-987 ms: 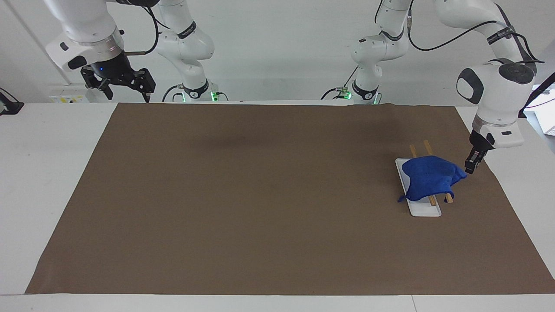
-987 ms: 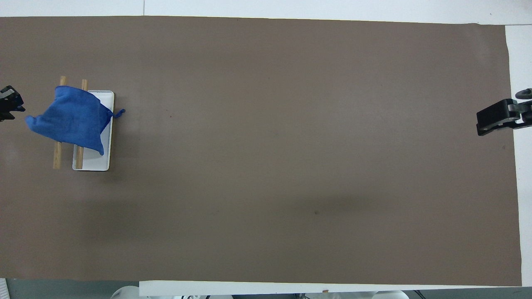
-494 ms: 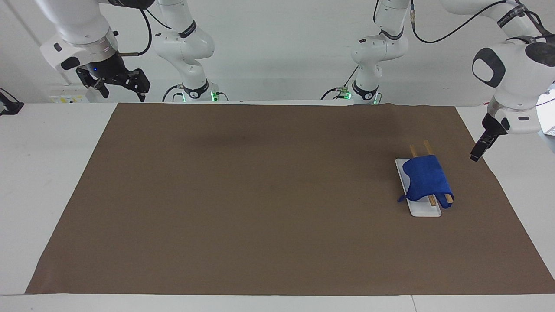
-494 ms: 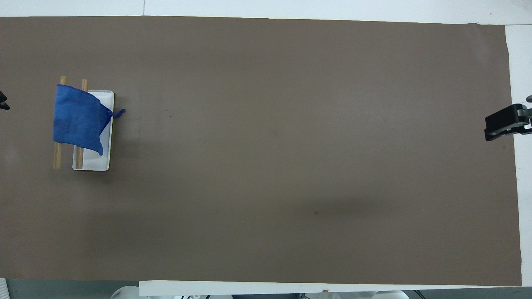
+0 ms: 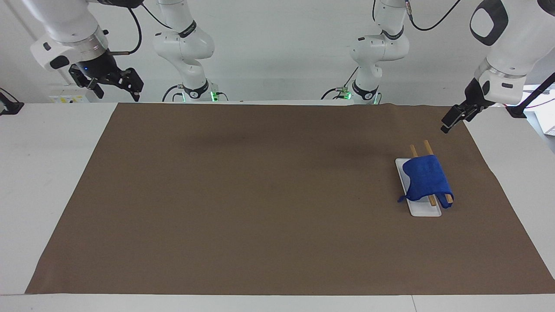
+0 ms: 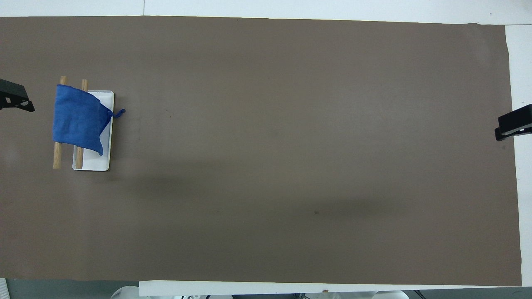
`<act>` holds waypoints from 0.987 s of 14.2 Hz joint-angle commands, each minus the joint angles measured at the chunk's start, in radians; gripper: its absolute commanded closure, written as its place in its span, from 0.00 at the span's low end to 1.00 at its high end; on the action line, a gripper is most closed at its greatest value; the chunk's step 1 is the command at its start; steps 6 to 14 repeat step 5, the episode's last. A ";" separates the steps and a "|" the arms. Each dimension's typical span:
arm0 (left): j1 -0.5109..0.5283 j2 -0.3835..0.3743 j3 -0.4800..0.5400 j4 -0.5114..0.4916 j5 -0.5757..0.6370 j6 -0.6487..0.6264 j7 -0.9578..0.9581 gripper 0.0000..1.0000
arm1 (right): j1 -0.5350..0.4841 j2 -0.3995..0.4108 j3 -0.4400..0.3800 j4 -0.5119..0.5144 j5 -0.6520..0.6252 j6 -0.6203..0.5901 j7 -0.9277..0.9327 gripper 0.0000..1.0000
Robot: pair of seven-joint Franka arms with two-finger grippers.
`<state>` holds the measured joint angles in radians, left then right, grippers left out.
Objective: Right arm passes towel to left arm to hang
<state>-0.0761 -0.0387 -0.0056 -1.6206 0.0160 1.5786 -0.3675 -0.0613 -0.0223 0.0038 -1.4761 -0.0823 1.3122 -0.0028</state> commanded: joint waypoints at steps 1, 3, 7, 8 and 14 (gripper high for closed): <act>-0.010 0.088 0.009 0.128 -0.030 -0.086 0.109 0.01 | -0.023 -0.021 0.001 -0.030 0.023 0.022 -0.022 0.00; -0.011 0.091 0.007 0.148 -0.028 -0.115 0.170 0.00 | -0.044 -0.022 0.001 -0.035 0.023 0.028 -0.034 0.00; -0.010 0.089 0.007 0.146 -0.025 -0.117 0.179 0.00 | -0.045 -0.025 0.001 -0.036 0.023 0.016 -0.034 0.00; -0.010 0.089 0.007 0.146 -0.025 -0.117 0.179 0.00 | -0.045 -0.025 0.001 -0.036 0.023 0.016 -0.034 0.00; -0.010 0.089 0.007 0.146 -0.025 -0.117 0.179 0.00 | -0.045 -0.025 0.001 -0.036 0.023 0.016 -0.034 0.00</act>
